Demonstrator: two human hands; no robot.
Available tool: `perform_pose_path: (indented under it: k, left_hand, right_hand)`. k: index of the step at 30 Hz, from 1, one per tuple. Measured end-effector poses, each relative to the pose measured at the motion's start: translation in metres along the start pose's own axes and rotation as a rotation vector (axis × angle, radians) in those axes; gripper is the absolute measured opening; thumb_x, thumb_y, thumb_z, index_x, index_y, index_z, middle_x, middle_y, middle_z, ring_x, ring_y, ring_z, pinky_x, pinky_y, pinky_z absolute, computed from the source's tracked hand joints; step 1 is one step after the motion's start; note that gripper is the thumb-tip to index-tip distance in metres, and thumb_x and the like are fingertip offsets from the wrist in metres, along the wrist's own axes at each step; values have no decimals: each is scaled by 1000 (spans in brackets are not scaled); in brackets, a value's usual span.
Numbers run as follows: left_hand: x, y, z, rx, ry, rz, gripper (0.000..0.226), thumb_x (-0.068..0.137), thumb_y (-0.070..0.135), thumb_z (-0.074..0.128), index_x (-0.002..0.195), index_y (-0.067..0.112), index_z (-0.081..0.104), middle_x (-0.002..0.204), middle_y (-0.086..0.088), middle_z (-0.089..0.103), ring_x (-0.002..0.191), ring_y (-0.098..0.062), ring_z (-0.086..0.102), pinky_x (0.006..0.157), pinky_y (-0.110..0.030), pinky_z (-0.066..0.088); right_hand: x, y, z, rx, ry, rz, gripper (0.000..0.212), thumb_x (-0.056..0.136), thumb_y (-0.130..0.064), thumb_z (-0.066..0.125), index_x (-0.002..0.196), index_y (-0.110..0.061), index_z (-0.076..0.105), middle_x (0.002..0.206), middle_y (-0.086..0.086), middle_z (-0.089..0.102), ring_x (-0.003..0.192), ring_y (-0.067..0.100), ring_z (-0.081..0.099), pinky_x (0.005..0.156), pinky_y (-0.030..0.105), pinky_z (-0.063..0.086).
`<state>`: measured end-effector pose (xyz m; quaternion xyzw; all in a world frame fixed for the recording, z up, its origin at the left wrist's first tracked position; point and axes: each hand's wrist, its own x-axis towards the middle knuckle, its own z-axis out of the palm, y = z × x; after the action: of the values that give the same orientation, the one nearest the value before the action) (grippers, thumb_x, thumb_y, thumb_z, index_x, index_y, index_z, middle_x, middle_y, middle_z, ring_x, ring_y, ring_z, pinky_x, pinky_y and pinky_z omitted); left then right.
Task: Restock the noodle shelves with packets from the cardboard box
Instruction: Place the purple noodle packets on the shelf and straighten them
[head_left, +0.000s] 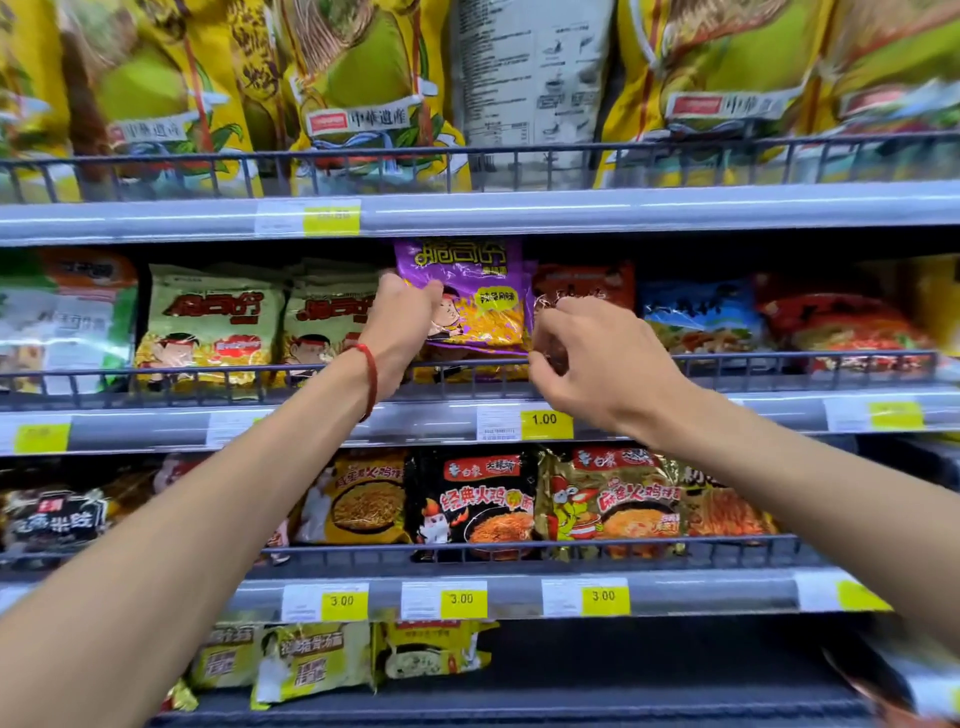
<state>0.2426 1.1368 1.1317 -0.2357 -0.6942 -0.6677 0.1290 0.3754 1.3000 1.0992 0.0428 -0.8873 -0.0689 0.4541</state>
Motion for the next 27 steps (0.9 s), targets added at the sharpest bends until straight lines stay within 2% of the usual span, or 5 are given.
perform_pose_path:
  k: [3, 10, 15, 21, 27]
  left_hand:
    - [-5, -1, 2, 160, -42, 44, 51, 101, 27, 51, 138, -3, 34, 114, -9, 59, 110, -21, 57, 92, -29, 43]
    - [-12, -12, -13, 447, -34, 240, 22, 87, 35, 64, 97, 16, 59, 90, -3, 73, 95, -26, 66, 88, -43, 52]
    - [-13, -20, -25, 660, -23, 220, 36, 84, 44, 72, 91, 13, 56, 95, -7, 65, 95, -31, 61, 84, -44, 51]
    - [-18, -33, -35, 597, 21, 287, 59, 79, 57, 70, 112, 17, 43, 103, -8, 68, 95, -32, 65, 83, -45, 54]
    - [-54, -54, -55, 512, 34, 622, 41, 91, 28, 61, 125, 13, 43, 119, -3, 49, 110, -20, 47, 96, -27, 37]
  right_hand:
    - [-6, -2, -2, -31, -22, -30, 22, 87, -39, 50, 83, -20, 61, 80, -4, 55, 82, 21, 55, 64, 35, 48]
    - [-11, -7, 5, -18, -71, -6, 23, 87, -39, 47, 81, -21, 60, 80, -5, 57, 82, 22, 56, 65, 37, 51]
    - [-12, -19, 8, -33, -107, 9, 22, 88, -37, 47, 81, -20, 61, 80, -5, 57, 81, 20, 55, 62, 34, 47]
    - [-21, -38, 15, 19, -149, 89, 19, 87, -35, 48, 82, -21, 60, 81, -7, 56, 80, 17, 52, 67, 39, 52]
    - [-35, -68, 23, 52, -192, 147, 24, 85, -40, 45, 82, -21, 59, 81, -5, 58, 81, 21, 56, 70, 38, 49]
